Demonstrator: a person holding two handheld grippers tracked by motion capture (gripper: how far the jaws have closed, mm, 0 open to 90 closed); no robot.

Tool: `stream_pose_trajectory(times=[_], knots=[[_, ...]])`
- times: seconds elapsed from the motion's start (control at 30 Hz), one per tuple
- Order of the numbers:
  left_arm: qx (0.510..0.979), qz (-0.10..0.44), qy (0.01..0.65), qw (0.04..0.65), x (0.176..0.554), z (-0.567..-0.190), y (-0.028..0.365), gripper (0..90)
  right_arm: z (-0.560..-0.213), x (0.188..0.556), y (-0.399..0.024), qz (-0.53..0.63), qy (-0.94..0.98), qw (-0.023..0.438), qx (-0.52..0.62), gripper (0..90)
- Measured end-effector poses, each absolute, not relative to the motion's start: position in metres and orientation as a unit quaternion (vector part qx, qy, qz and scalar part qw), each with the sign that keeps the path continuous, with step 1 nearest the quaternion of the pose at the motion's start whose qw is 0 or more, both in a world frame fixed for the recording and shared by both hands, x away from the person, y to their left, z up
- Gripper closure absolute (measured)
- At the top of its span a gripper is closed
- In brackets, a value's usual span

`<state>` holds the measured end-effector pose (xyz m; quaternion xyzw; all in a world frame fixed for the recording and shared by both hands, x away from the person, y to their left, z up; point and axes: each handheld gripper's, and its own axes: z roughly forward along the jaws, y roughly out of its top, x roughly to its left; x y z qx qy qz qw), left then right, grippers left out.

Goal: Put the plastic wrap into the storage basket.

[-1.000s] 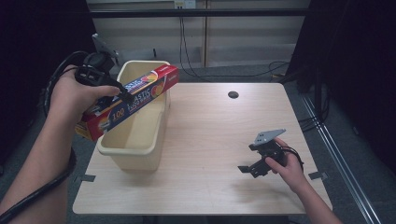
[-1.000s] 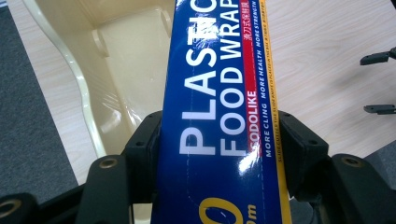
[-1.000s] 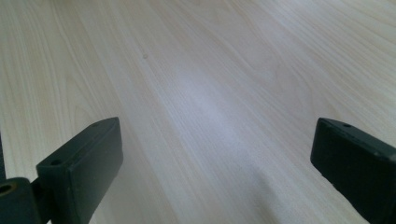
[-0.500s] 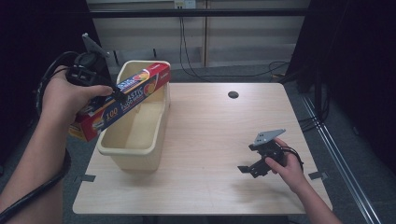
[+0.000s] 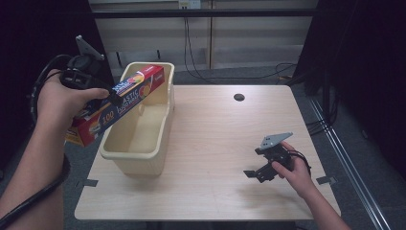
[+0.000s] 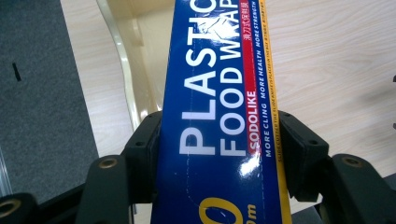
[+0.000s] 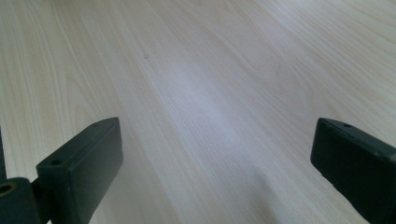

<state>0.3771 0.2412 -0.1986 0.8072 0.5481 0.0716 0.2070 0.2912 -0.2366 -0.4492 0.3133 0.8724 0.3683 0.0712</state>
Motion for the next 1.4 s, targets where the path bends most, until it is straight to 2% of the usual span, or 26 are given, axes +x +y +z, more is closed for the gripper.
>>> stream_pose_trajectory(times=[0.73,1.4], knots=[[0.787,0.069,0.579,0.201,0.383,-0.210,0.237,41.0,-0.449,0.290,-0.235,0.361,0.876,0.077,0.310,2.3],[0.777,0.046,0.601,0.183,0.388,-0.237,0.232,40.9,-0.449,0.289,-0.234,0.362,0.876,0.079,0.308,2.3]])
